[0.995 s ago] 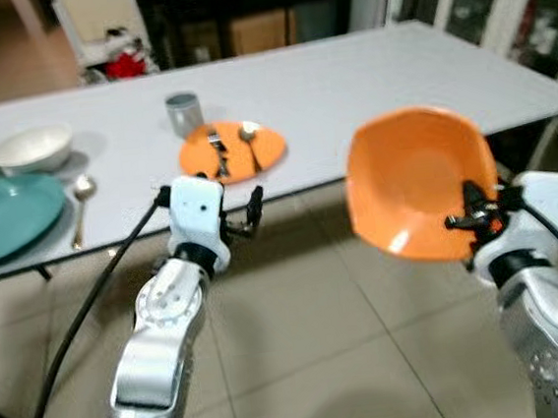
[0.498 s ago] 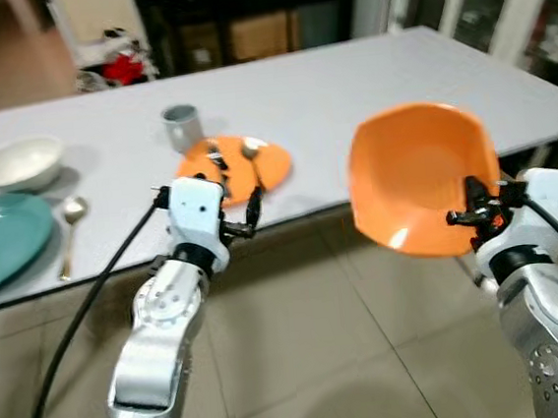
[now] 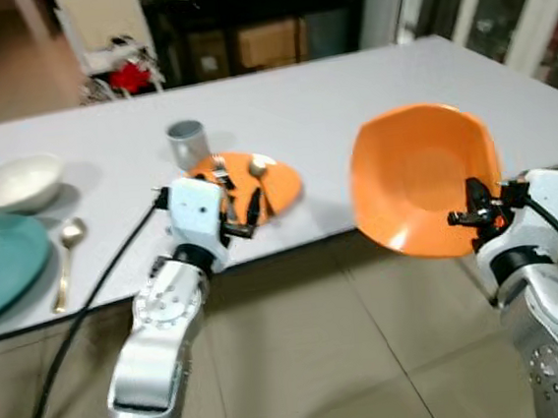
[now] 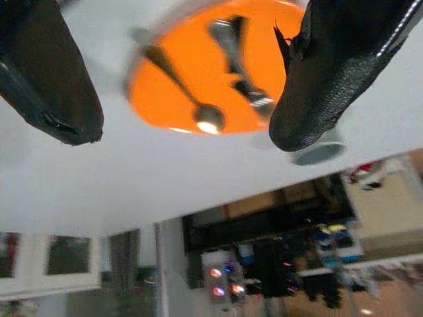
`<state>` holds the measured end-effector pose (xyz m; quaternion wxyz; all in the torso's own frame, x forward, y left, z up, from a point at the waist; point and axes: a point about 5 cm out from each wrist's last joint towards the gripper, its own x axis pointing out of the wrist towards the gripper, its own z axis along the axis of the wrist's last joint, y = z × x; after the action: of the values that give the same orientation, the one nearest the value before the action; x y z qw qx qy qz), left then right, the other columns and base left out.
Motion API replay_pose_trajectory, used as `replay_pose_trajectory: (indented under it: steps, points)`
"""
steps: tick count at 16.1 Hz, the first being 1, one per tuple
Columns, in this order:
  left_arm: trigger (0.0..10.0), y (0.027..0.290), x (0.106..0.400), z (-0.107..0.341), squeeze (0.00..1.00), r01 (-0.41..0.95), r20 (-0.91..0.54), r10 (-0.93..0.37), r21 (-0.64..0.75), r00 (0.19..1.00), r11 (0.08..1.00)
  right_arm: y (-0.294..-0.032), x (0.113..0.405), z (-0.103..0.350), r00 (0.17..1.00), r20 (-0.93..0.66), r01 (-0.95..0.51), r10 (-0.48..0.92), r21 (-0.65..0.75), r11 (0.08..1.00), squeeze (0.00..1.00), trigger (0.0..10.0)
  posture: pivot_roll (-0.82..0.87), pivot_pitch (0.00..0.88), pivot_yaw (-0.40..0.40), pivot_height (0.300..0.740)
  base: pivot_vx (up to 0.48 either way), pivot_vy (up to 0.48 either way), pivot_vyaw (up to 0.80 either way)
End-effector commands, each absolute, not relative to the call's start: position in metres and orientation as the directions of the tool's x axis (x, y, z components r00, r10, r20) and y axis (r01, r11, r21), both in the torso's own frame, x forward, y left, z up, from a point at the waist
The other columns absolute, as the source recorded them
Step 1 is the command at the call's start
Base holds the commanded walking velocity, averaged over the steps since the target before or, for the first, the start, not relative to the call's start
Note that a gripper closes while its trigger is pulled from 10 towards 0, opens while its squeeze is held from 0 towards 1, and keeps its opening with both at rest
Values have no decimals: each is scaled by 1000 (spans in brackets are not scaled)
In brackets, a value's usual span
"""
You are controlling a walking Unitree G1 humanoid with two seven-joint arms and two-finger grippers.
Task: Setting the table
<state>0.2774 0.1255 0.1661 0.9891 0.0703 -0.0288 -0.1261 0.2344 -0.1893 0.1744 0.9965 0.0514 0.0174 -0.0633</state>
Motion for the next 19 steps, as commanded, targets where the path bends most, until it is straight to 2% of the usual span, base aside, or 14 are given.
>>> replay_pose_trajectory:
  steps: [1, 19]
  points:
    - [10000, 132, 278, 168, 0, 231, 43, -240, 161, 970, 960, -179, 236, 182, 997, -2, 78, -78, 124, 989, 0, 10000, 4, 0, -3, 740, 349, 0, 0]
    - [10000, 132, 277, 168, 0, 234, 43, -244, 163, 969, 959, -174, 237, 181, 998, -6, 56, -56, 136, 989, 0, 10000, 10, 0, -6, 740, 345, 0, 0]
